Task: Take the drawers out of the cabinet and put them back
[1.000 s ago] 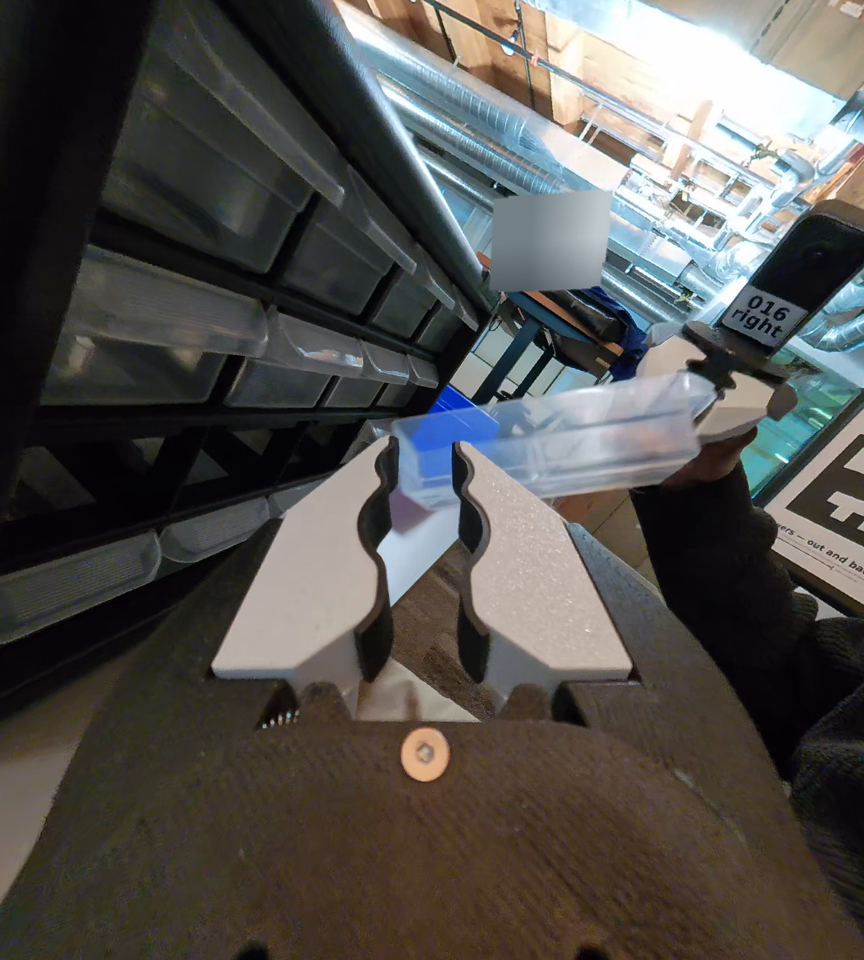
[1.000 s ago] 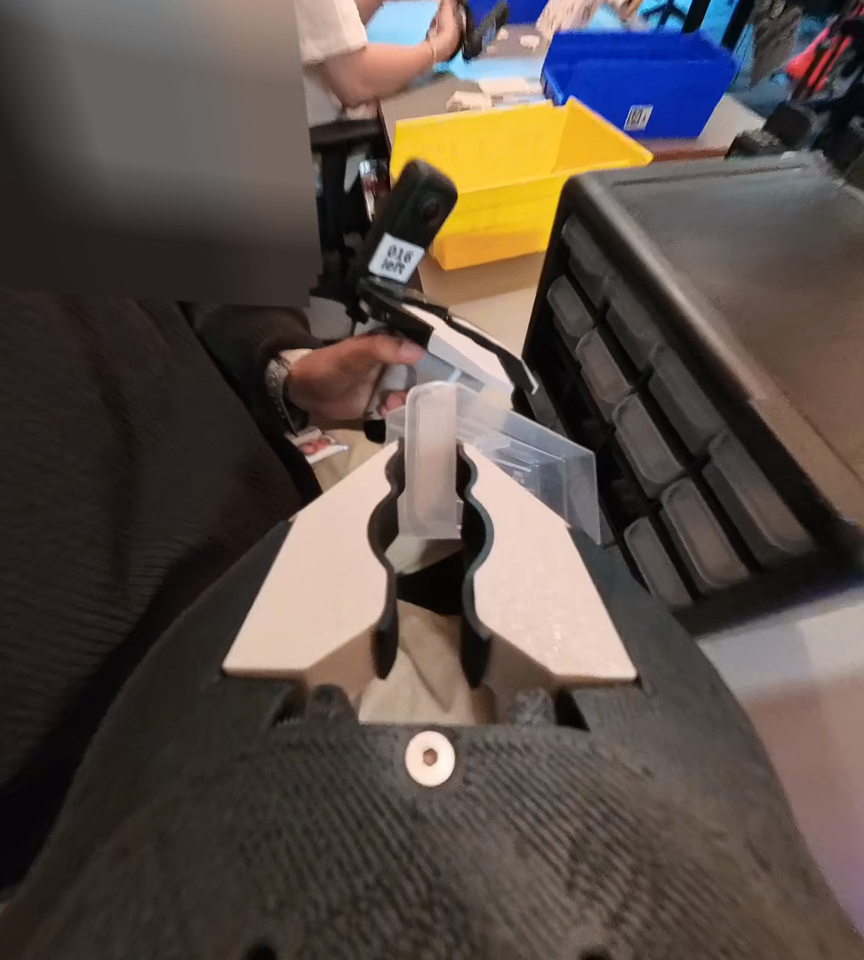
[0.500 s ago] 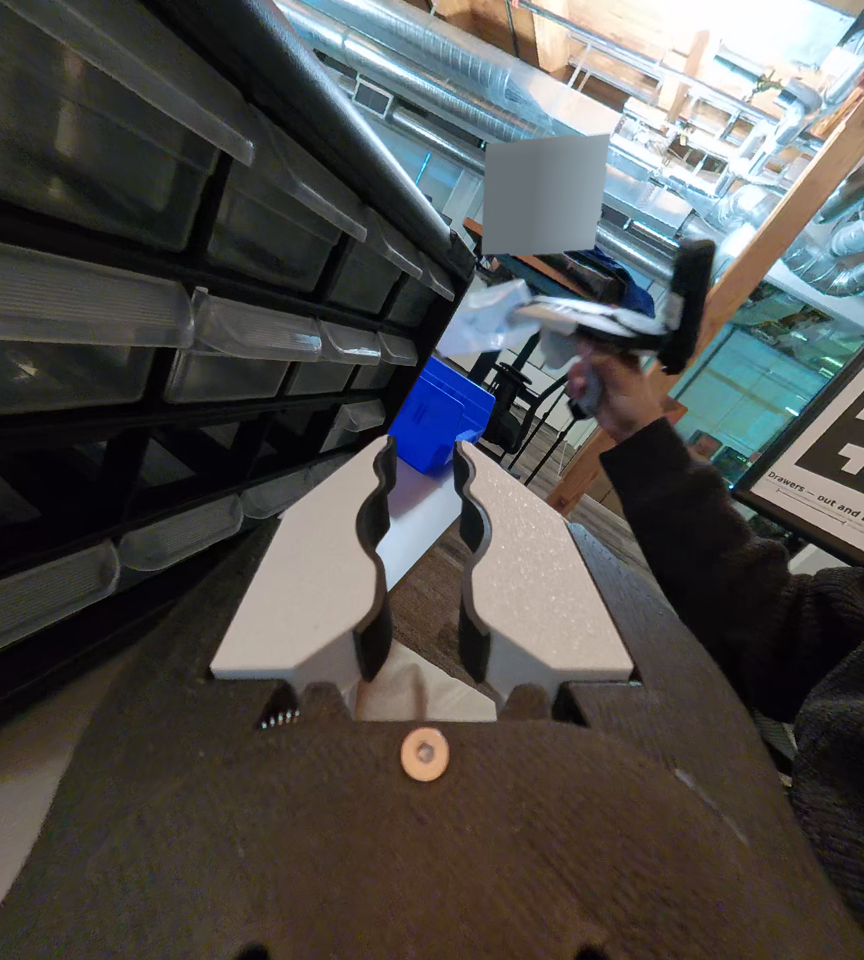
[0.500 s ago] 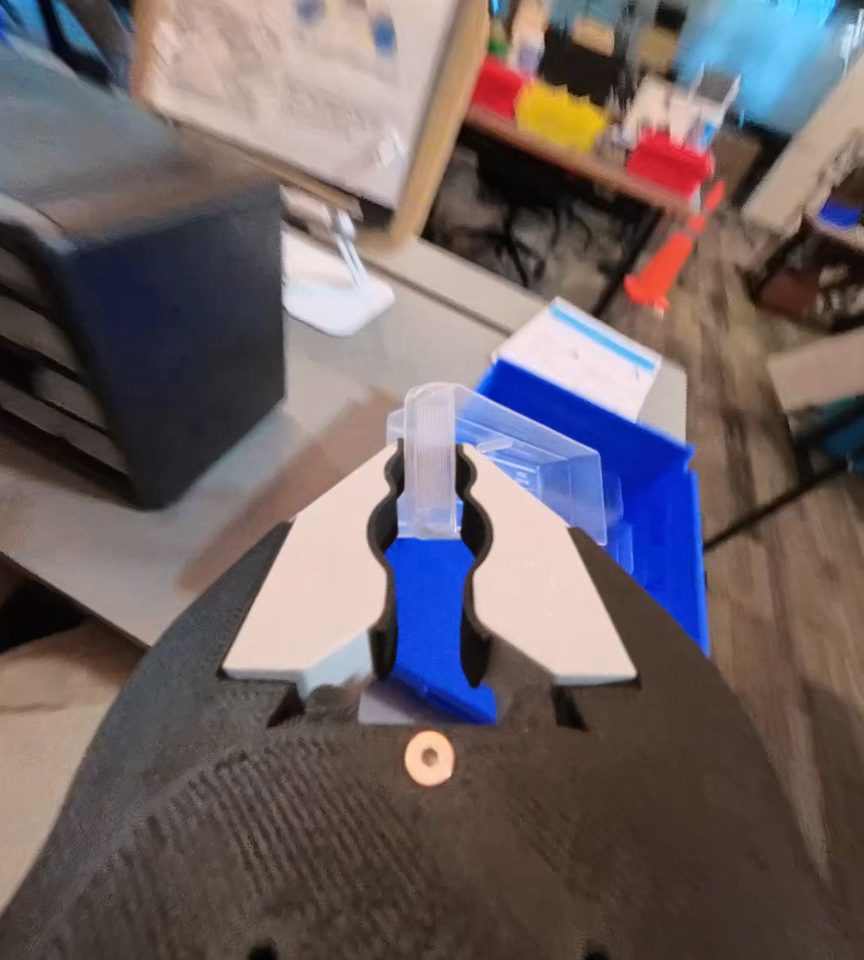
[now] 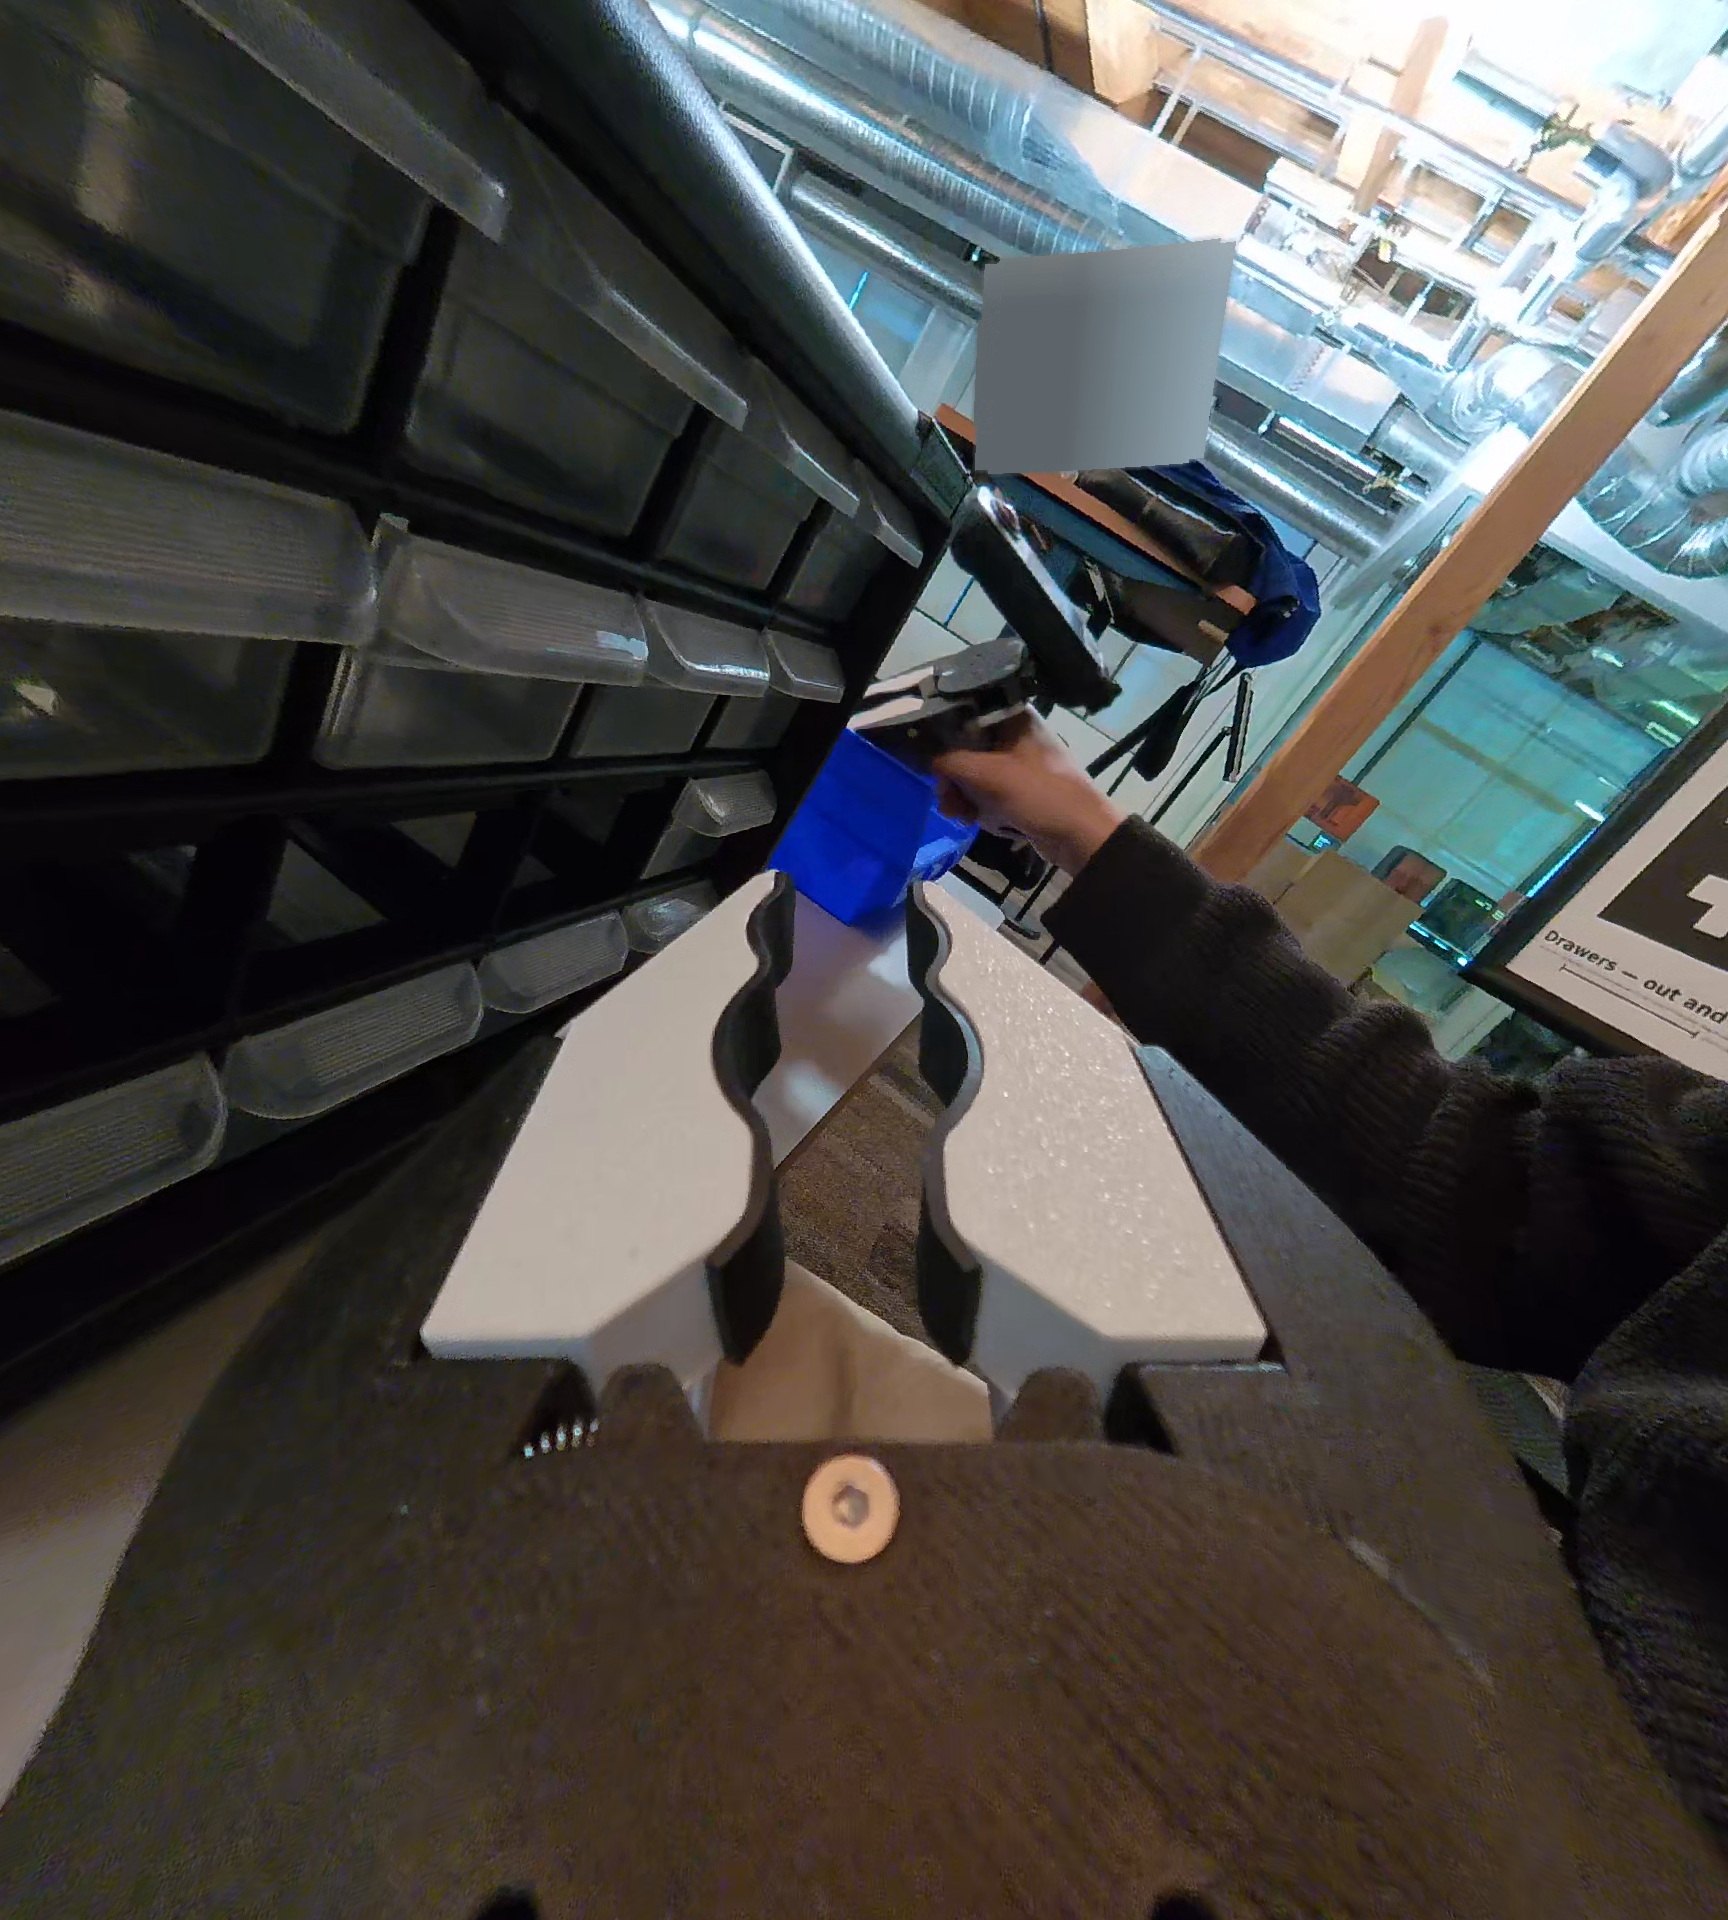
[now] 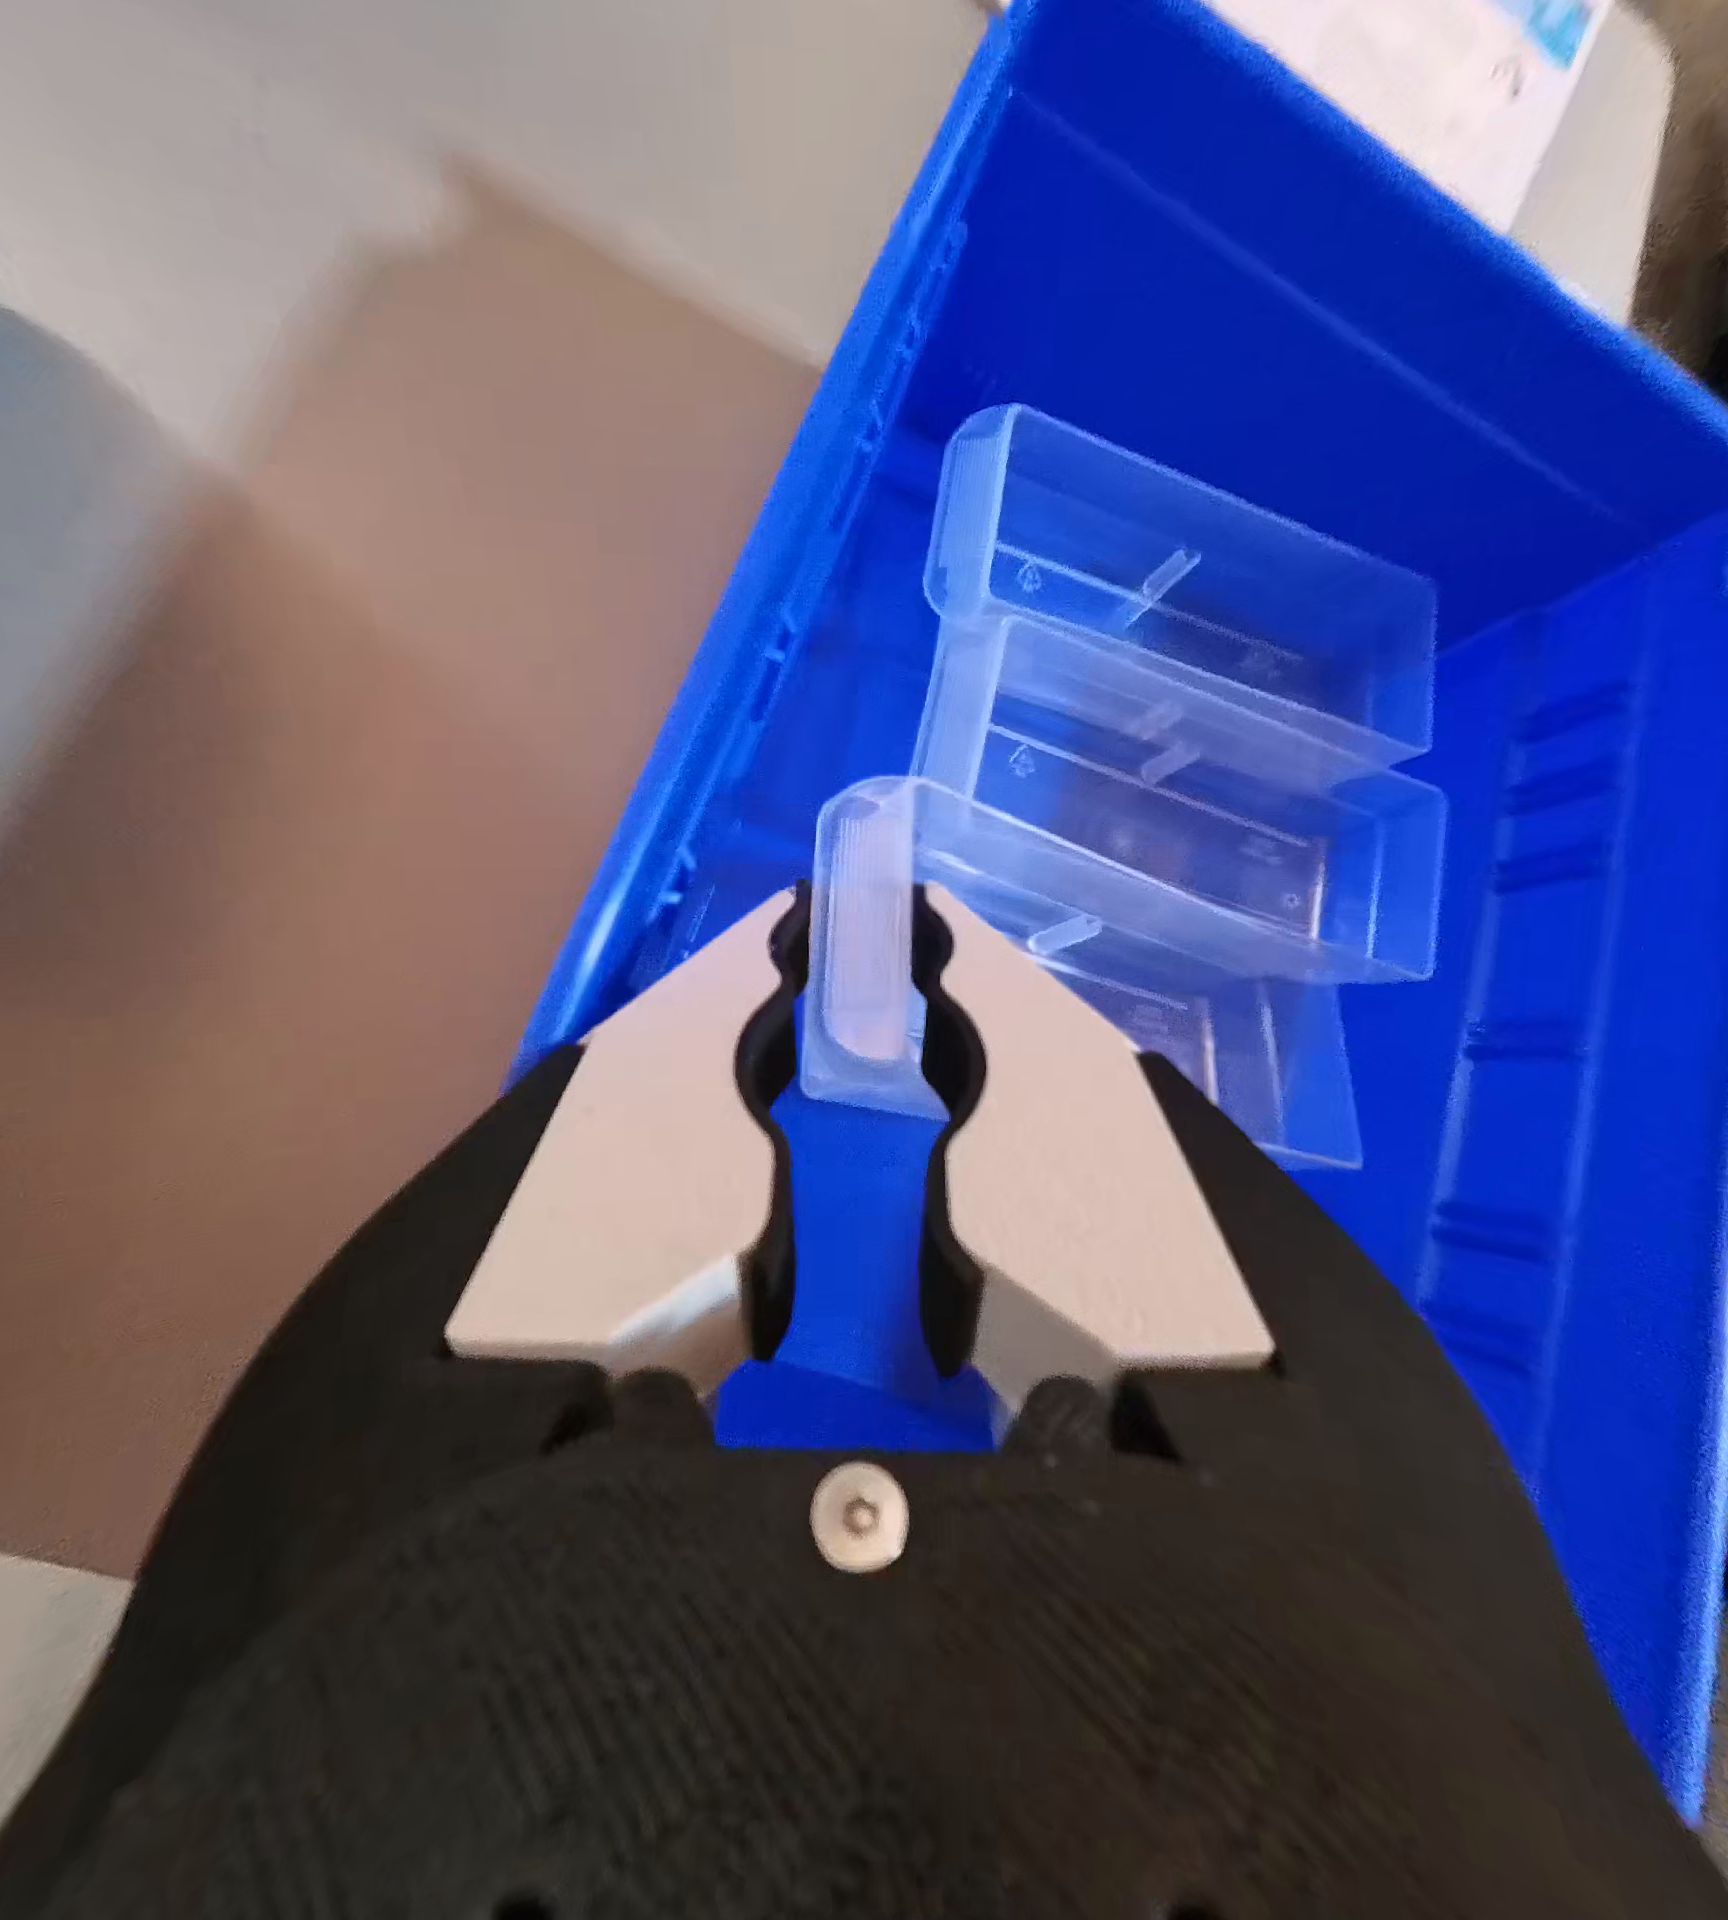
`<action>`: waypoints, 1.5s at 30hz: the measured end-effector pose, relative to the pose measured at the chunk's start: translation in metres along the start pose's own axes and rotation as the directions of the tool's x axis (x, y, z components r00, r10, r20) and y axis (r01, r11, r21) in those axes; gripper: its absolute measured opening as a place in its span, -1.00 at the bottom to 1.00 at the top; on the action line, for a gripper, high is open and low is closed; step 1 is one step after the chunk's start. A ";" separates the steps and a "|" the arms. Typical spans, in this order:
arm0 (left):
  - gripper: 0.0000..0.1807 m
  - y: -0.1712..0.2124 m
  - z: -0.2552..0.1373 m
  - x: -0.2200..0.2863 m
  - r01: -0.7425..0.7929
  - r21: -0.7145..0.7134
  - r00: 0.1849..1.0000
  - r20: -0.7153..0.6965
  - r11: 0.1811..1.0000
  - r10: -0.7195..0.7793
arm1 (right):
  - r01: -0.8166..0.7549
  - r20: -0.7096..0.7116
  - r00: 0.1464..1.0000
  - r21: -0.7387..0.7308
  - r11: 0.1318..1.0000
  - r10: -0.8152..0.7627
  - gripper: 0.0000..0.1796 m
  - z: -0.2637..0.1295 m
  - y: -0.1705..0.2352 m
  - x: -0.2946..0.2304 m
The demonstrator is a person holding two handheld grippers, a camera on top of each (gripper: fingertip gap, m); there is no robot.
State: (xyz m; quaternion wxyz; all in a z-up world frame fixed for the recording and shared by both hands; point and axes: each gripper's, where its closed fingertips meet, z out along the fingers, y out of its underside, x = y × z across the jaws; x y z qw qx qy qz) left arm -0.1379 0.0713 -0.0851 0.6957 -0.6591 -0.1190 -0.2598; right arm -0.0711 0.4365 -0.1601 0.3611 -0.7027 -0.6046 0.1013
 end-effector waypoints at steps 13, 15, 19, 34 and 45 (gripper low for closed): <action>-0.80 0.002 0.000 -0.008 0.019 -0.006 1.000 0.014 1.000 -0.018 | -0.030 0.055 0.998 -0.105 0.994 0.035 -0.70 0.024 0.011 0.010; -0.80 0.003 0.001 -0.009 0.010 -0.014 1.000 0.018 1.000 -0.010 | -0.004 0.020 1.000 -0.072 0.997 0.006 -0.56 0.010 0.001 0.015; -0.69 0.009 0.003 -0.014 0.007 -0.035 1.000 0.024 0.999 -0.006 | -0.010 -0.044 0.999 0.083 0.997 0.014 -0.52 -0.037 -0.032 0.020; -0.78 0.009 0.027 -0.007 0.019 0.059 0.995 0.093 0.998 -0.024 | -0.094 0.281 0.958 0.498 0.862 -0.058 -0.75 -0.116 -0.038 -0.166; -0.82 0.039 0.085 -0.040 0.360 0.115 0.914 0.152 0.926 -0.375 | -0.140 0.398 0.915 0.471 0.871 -0.069 -0.70 -0.115 -0.033 -0.189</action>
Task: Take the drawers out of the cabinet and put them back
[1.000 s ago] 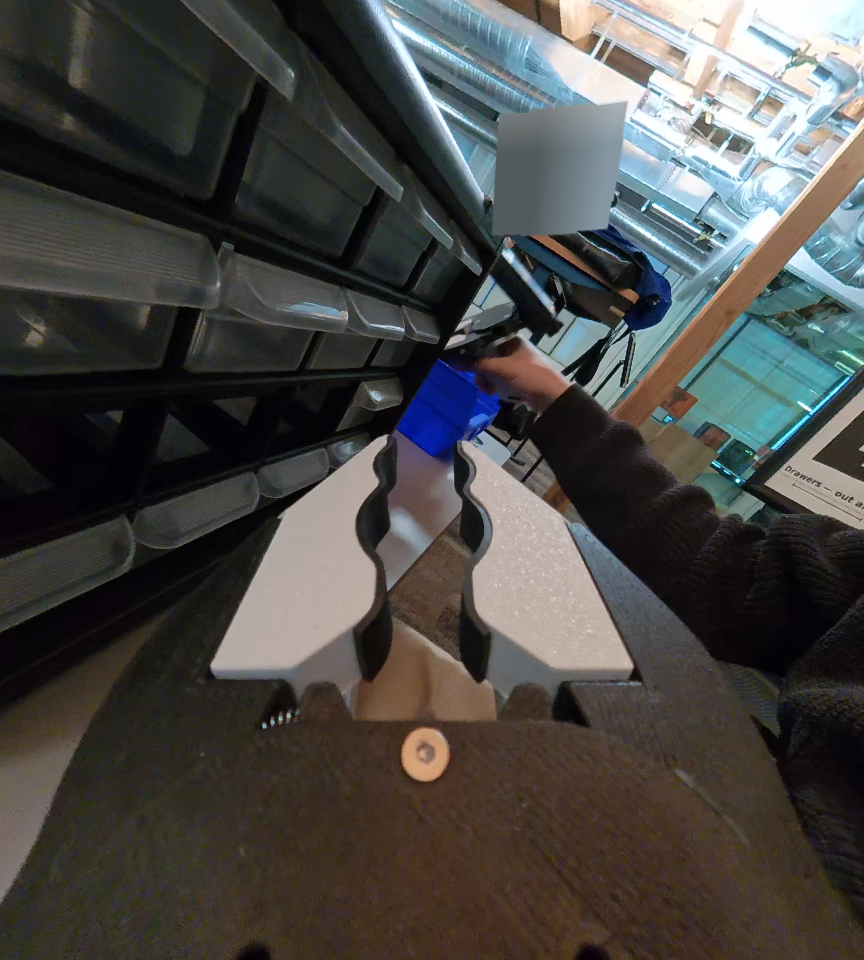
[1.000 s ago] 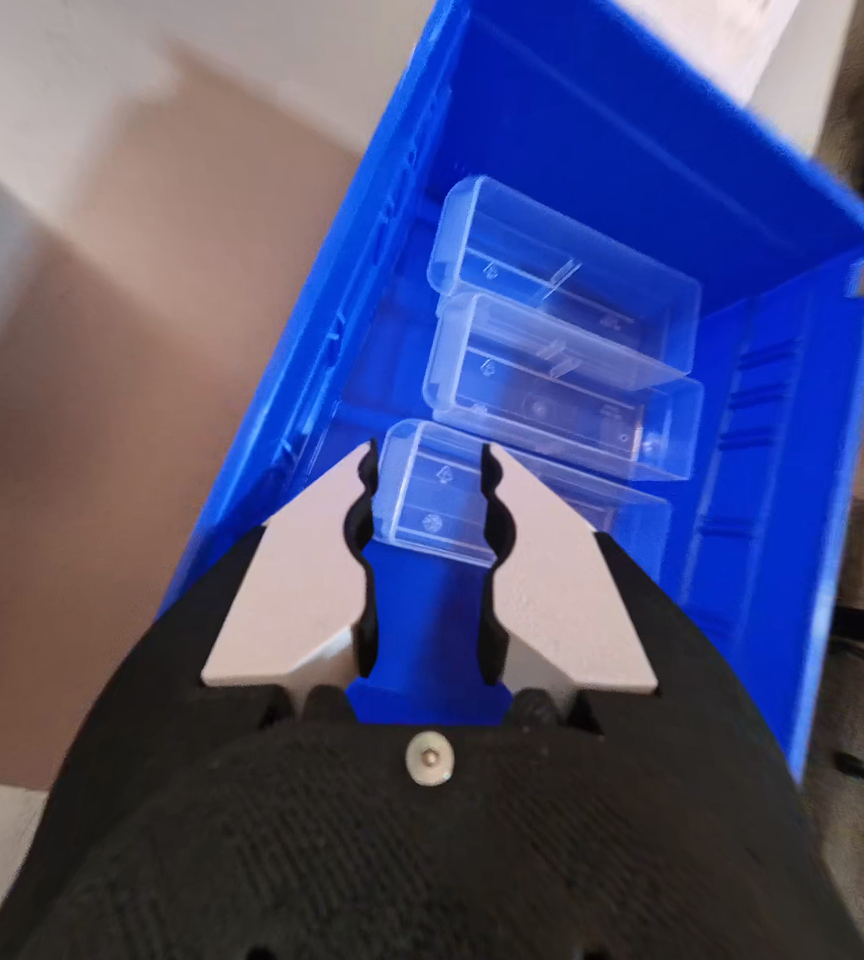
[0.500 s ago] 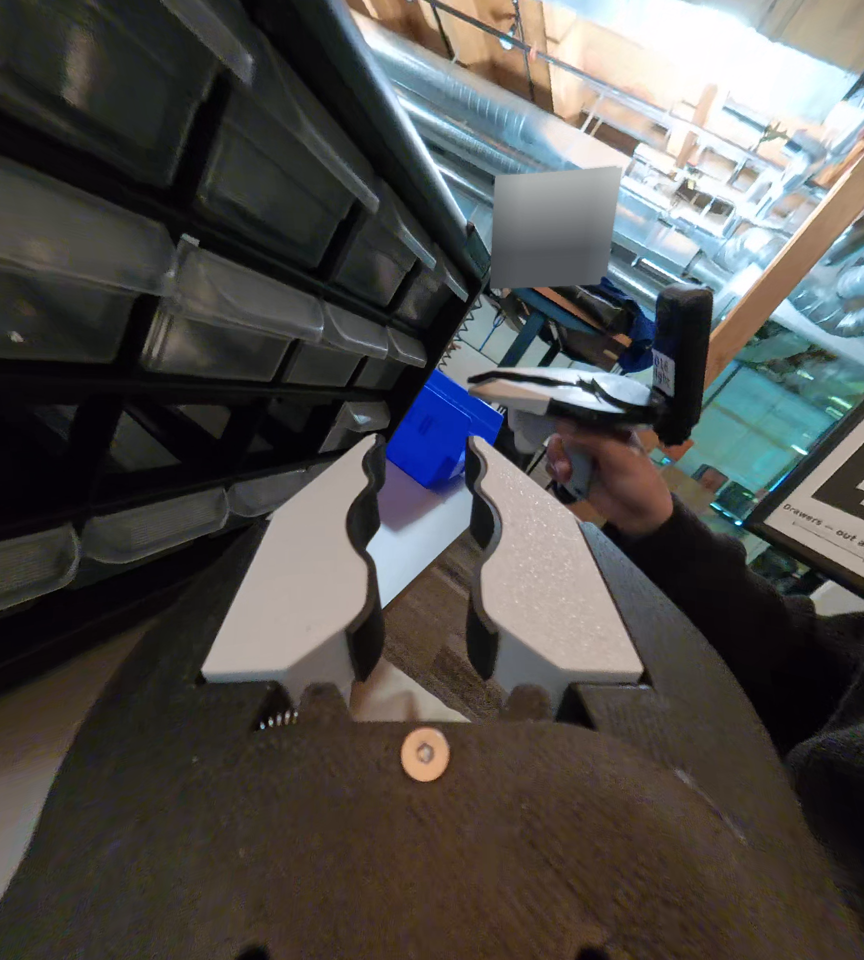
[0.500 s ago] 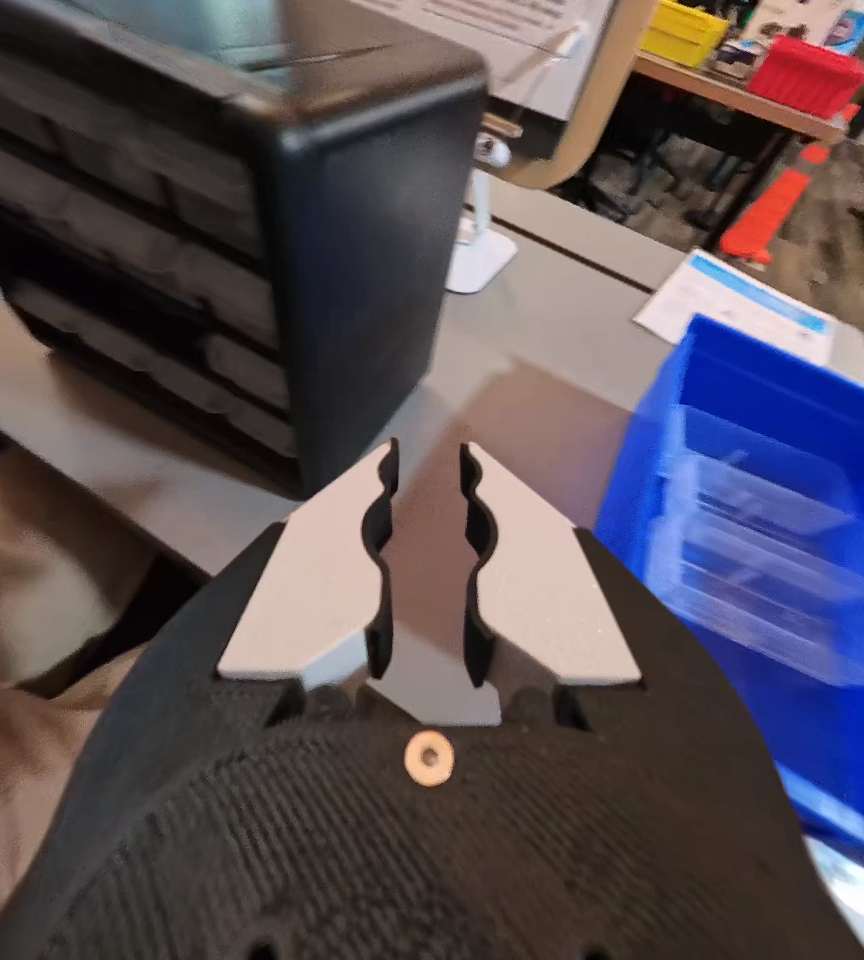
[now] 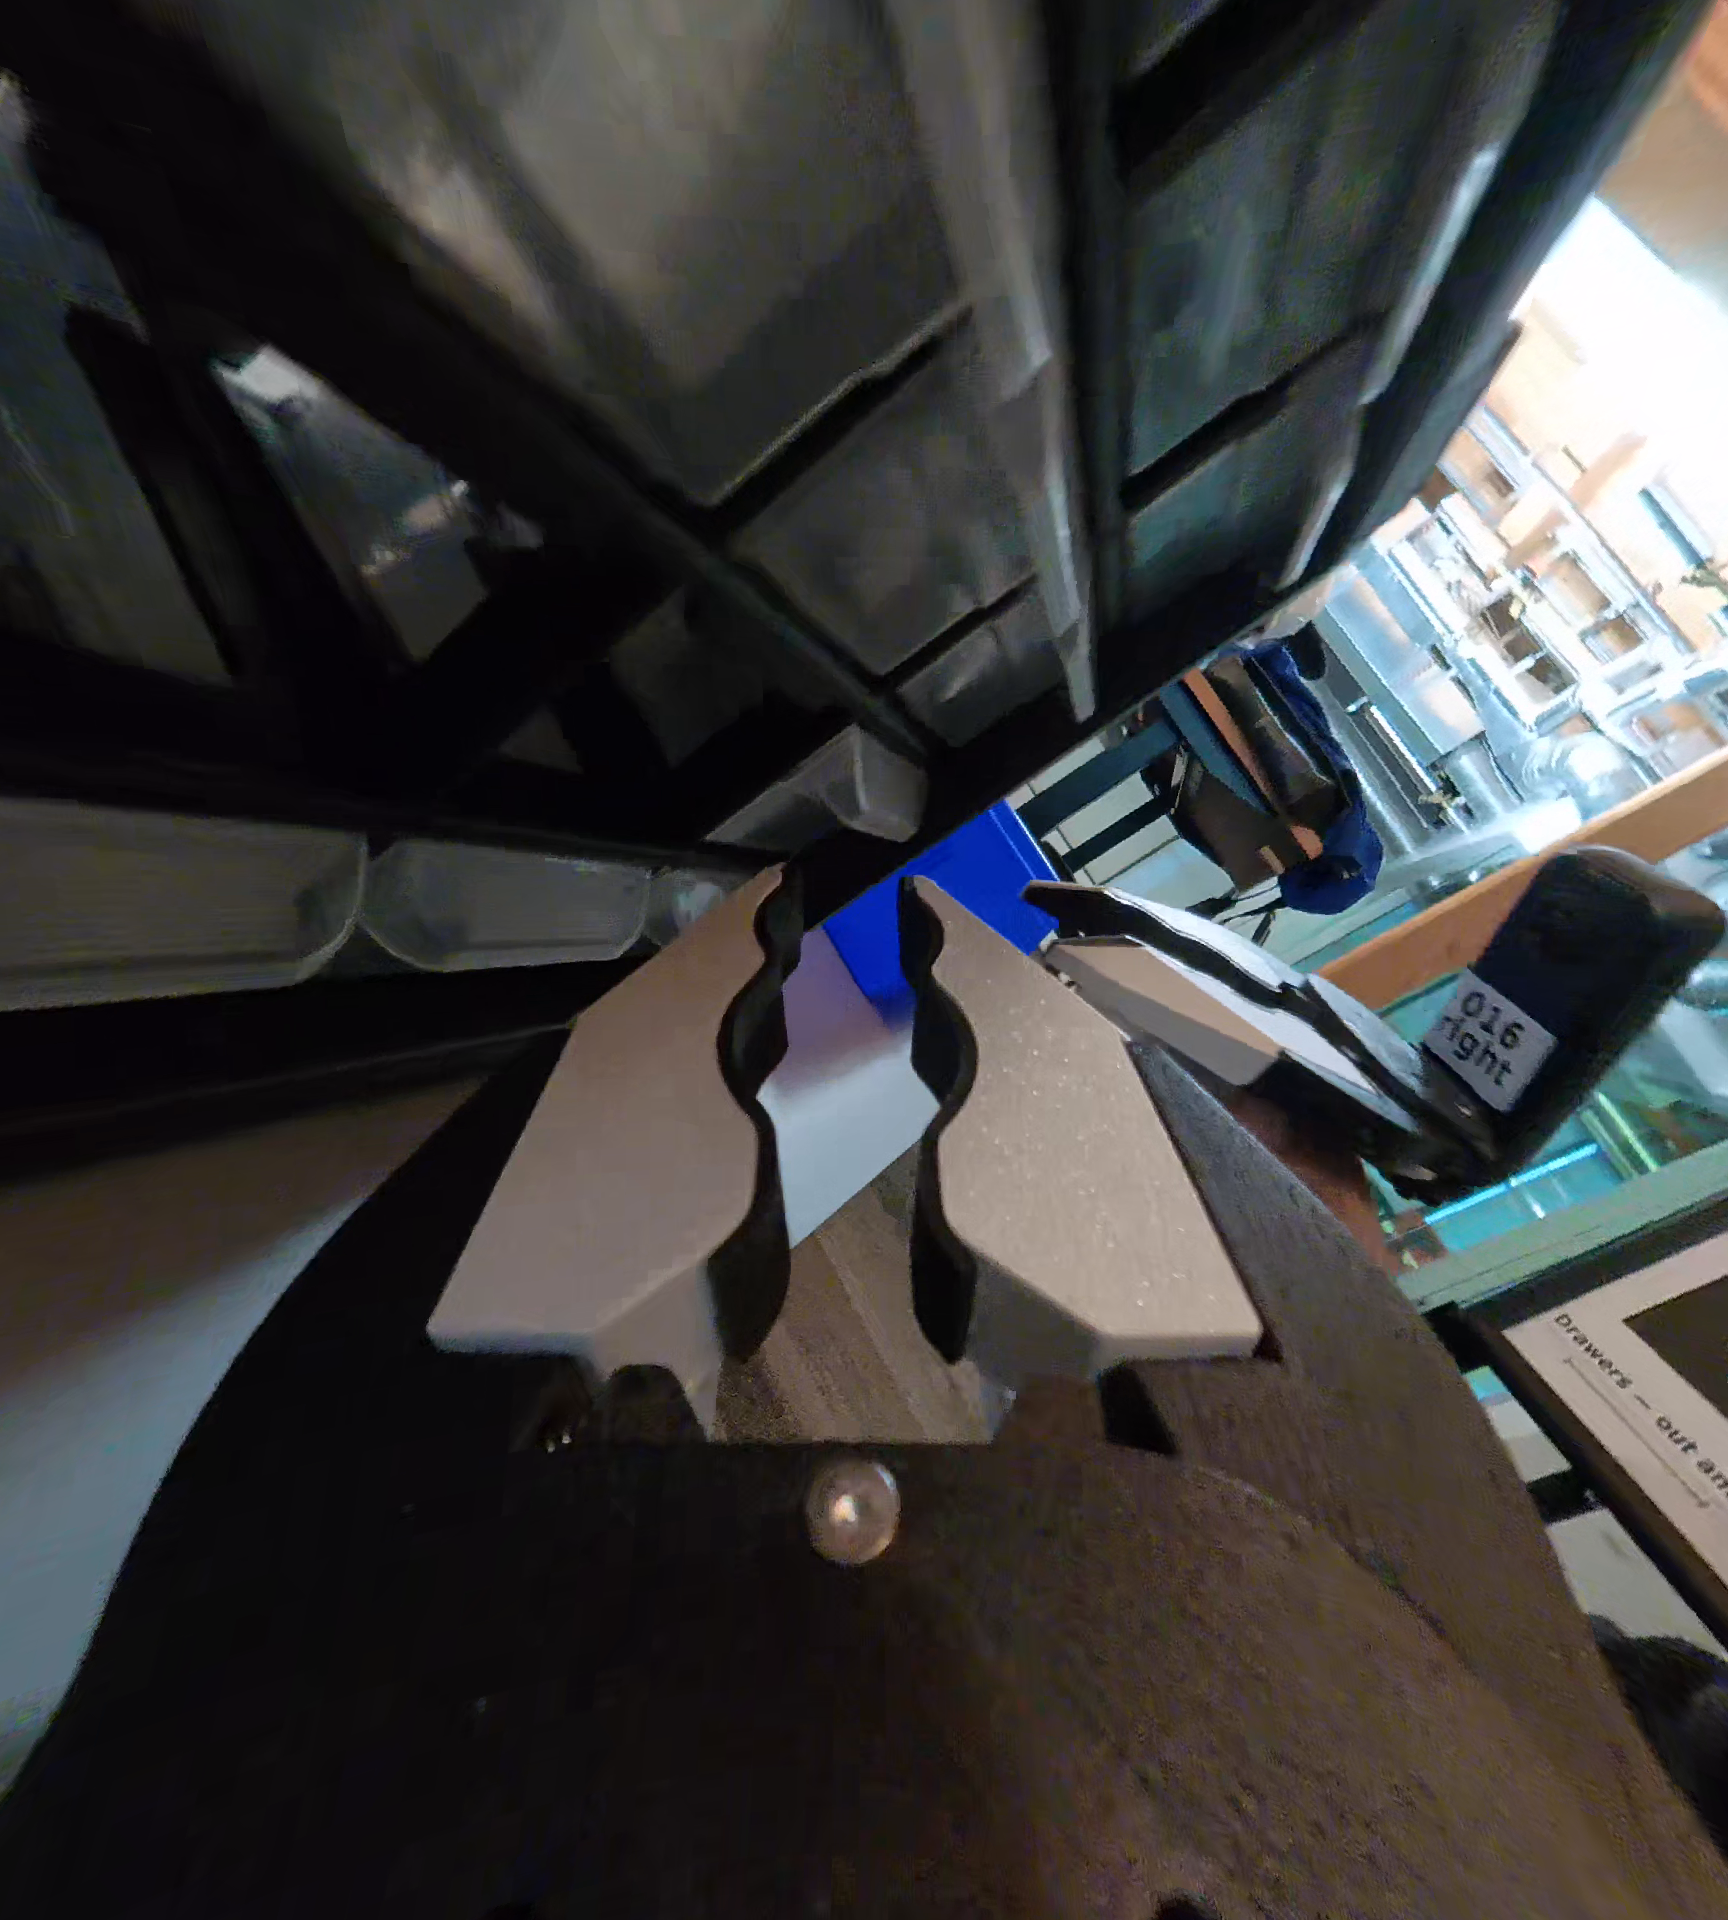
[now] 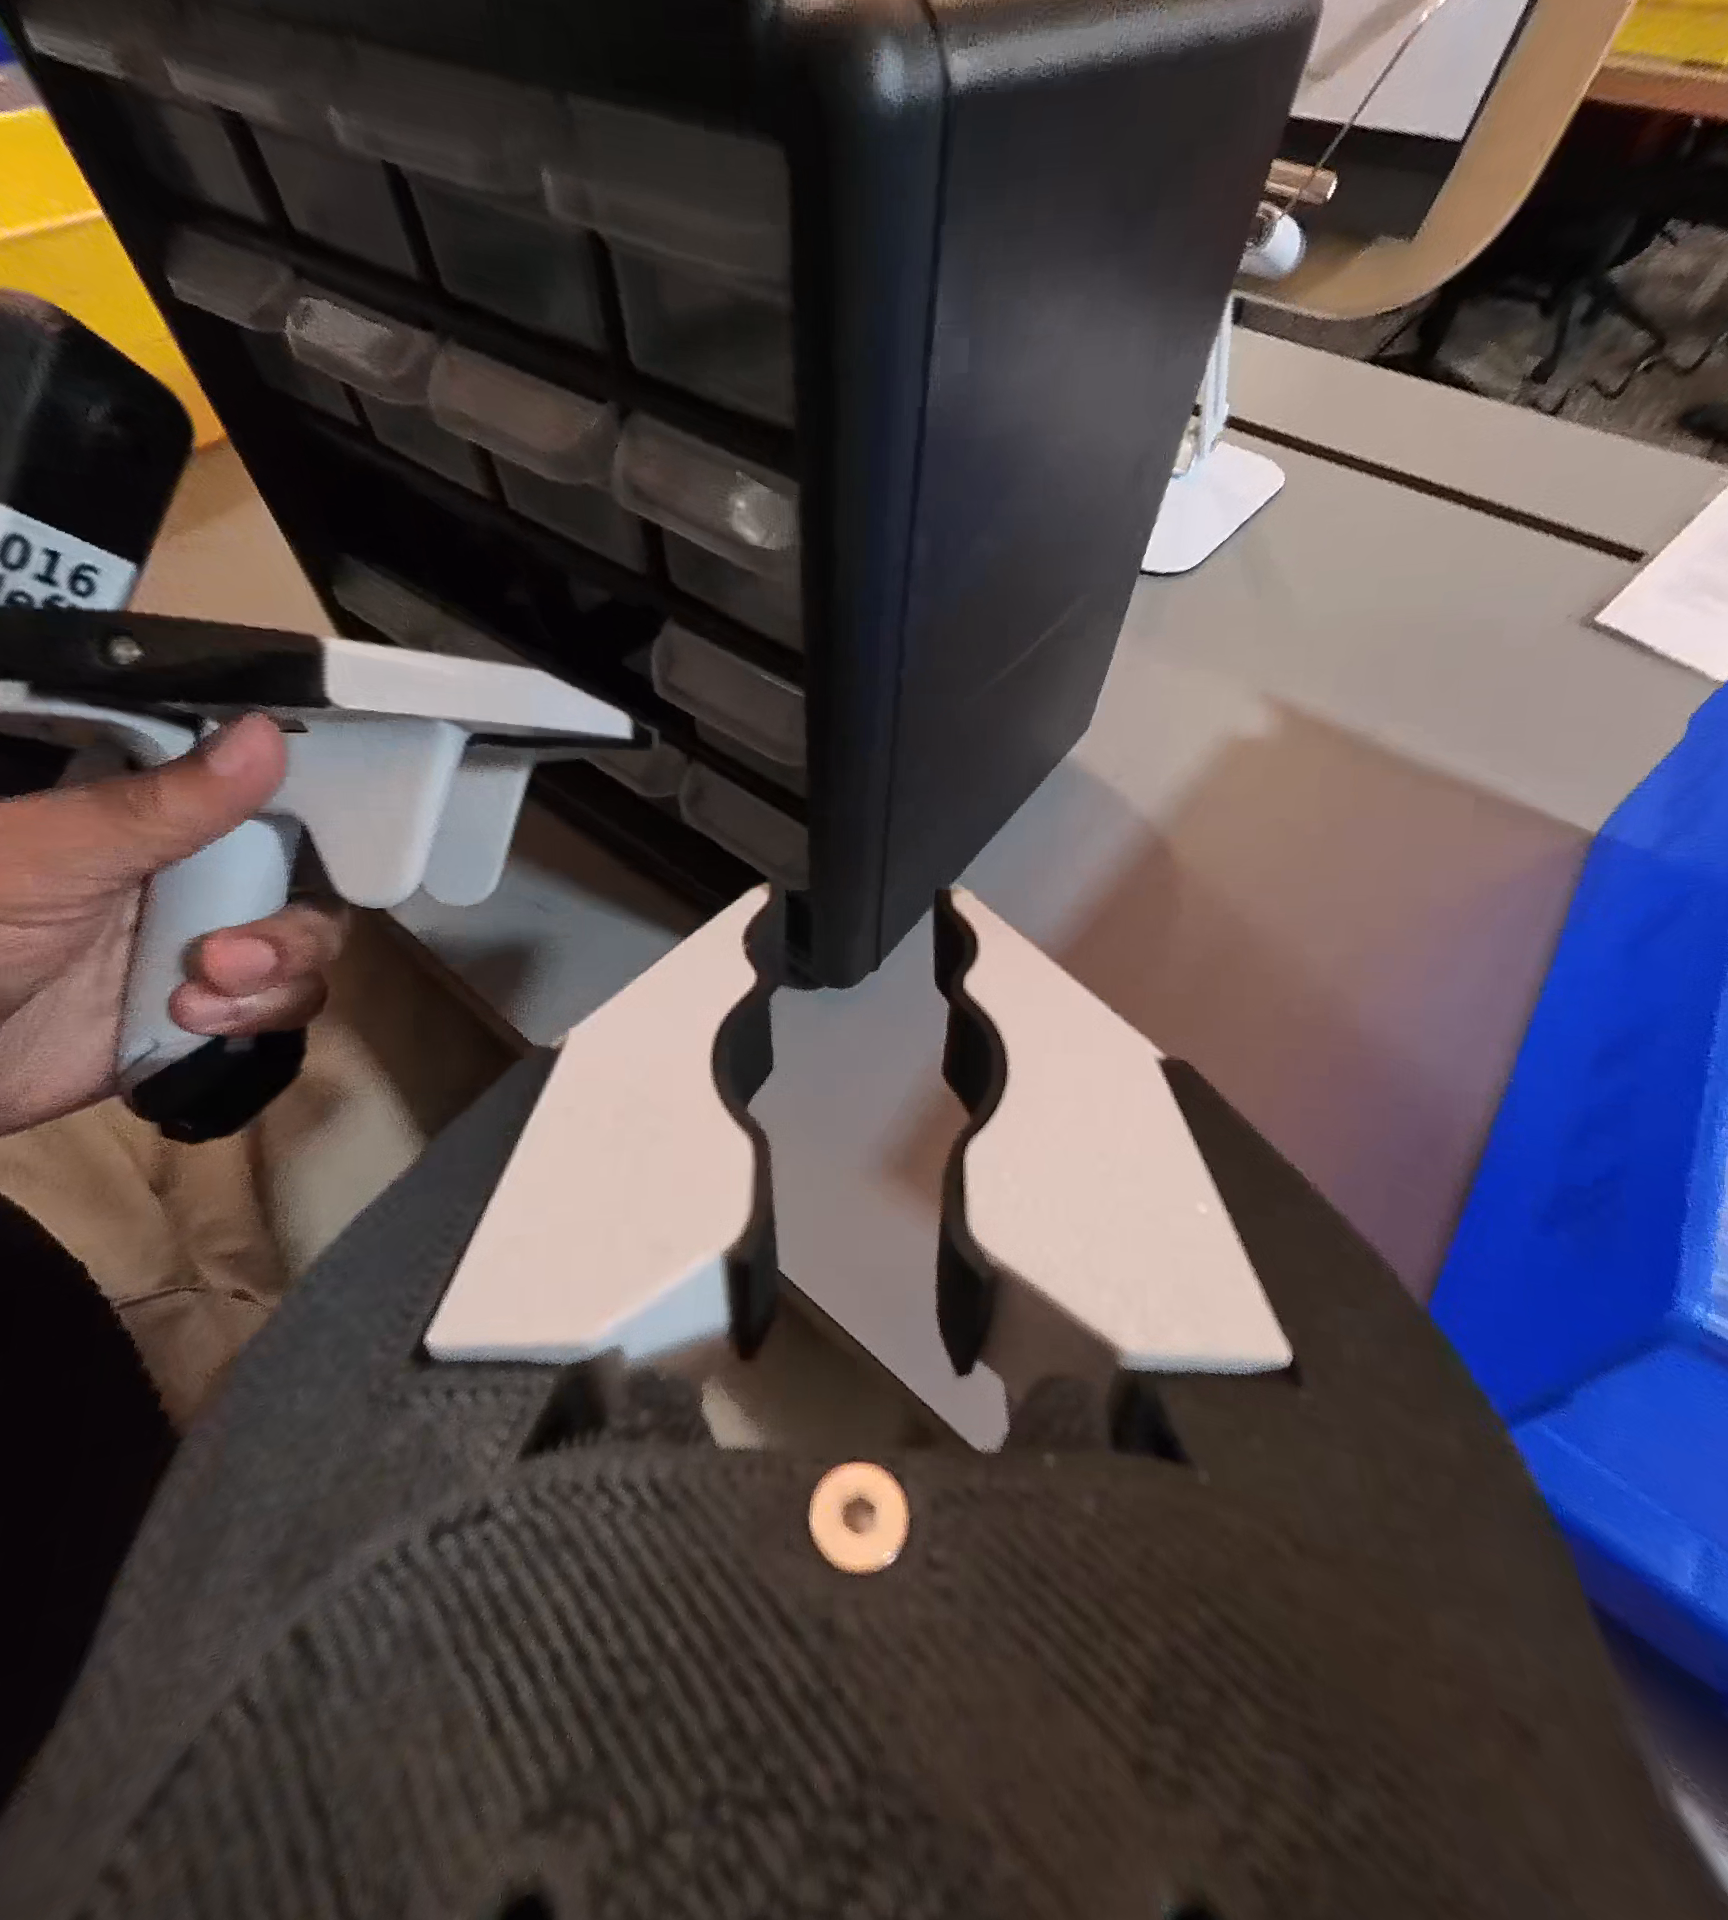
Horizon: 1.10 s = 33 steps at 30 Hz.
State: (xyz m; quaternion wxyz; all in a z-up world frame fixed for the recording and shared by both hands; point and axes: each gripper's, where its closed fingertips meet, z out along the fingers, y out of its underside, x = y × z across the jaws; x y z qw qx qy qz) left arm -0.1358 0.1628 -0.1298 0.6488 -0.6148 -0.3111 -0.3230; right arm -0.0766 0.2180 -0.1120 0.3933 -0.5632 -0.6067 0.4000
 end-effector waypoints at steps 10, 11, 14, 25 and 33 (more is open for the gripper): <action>-0.97 -0.009 0.014 0.002 0.098 0.004 0.991 -0.087 0.995 -0.097 | 0.207 -0.023 0.977 -0.103 0.973 -0.210 -0.76 0.013 0.016 -0.013; -0.97 -0.009 0.014 0.002 0.087 -0.004 0.993 -0.078 0.996 -0.087 | 0.220 -0.024 0.974 -0.109 0.969 -0.224 -0.76 0.013 0.018 -0.014; -1.00 -0.006 0.014 0.001 0.095 -0.046 0.992 -0.074 0.994 -0.098 | 0.234 -0.016 0.971 -0.109 0.966 -0.237 -0.77 0.015 0.018 -0.017; -1.00 0.021 -0.009 0.010 0.083 -0.125 0.990 -0.101 0.989 -0.096 | 0.393 -0.043 0.919 0.005 0.920 -0.392 -0.76 0.011 -0.007 -0.040; -0.68 0.004 0.006 0.001 0.240 -0.074 0.965 -0.093 0.968 -0.246 | 0.506 -0.024 0.861 -0.066 0.860 -0.508 -0.74 0.028 0.011 -0.054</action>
